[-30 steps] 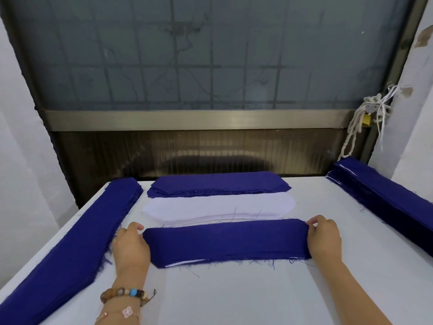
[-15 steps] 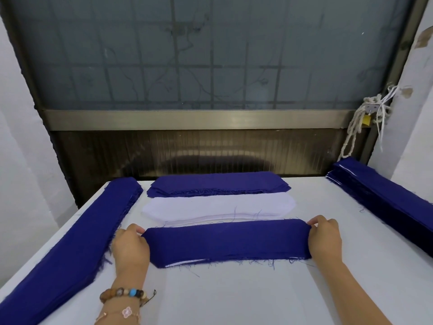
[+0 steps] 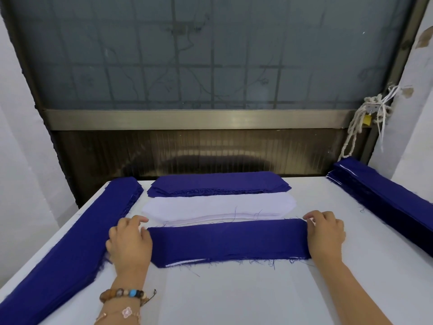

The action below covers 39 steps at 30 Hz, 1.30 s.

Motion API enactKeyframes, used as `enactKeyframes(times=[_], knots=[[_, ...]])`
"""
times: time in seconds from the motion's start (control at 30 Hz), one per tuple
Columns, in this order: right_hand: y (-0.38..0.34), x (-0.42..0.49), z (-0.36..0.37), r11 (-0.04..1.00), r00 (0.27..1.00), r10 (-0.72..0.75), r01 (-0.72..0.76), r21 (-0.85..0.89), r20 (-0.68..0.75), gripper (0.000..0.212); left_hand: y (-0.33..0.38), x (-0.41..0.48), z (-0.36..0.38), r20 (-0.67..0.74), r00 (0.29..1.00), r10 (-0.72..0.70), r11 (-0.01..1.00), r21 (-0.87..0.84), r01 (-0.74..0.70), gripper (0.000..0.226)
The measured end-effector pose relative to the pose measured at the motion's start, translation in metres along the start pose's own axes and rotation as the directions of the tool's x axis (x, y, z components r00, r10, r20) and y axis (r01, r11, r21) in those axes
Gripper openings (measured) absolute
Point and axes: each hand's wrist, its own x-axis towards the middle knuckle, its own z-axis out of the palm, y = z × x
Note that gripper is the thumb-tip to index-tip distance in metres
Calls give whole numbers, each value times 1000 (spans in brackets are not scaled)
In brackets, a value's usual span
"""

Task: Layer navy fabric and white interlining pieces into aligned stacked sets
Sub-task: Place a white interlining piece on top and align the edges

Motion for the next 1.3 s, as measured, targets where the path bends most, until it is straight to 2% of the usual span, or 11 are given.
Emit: enactKeyframes(times=[0.1, 0.2, 0.3, 0.47, 0.6, 0.77, 0.87, 0.93, 1.03, 1.13, 1.3], knots=[[-5, -2, -4, 974, 976, -212, 208, 86, 50, 13, 7, -3, 1, 76, 982, 173, 932, -336, -138, 18], [-6, -4, -6, 931, 932, -319, 276, 238, 170, 13, 10, -5, 6, 277, 932, 233, 872, -484, -74, 19], [-7, -5, -7, 931, 908, -310, 229, 285, 282, 15, 9, -6, 9, 388, 876, 286, 906, -407, -116, 21], [-10, -2, -9, 950, 911, -269, 199, 240, 312, 17, 12, -6, 9, 399, 877, 267, 923, -368, -114, 20], [-23, 7, -11, 964, 876, -253, 263, 33, 410, 14, 28, 1, 6, 451, 868, 209, 969, -218, -120, 24], [-53, 19, -7, 917, 836, -194, 340, -208, 514, 17, 56, 20, 1, 433, 862, 262, 947, 58, -317, 33], [-75, 15, 15, 933, 895, -299, 348, -97, 331, 28, 78, 22, 13, 250, 898, 363, 930, -38, -365, 15], [-90, 13, 33, 912, 882, -395, 411, -11, 259, 30, 93, 22, 28, 206, 884, 420, 907, -109, -406, 9], [-112, 15, 60, 867, 832, -487, 496, 37, 266, 28, 110, 23, 52, 258, 860, 440, 898, -154, -413, 17], [-129, 21, 82, 874, 811, -468, 484, 47, 351, 24, 119, 22, 72, 325, 845, 424, 905, -146, -399, 15], [-137, 30, 100, 908, 846, -405, 418, 40, 347, 15, 121, 30, 90, 331, 885, 328, 943, -173, -285, 12]])
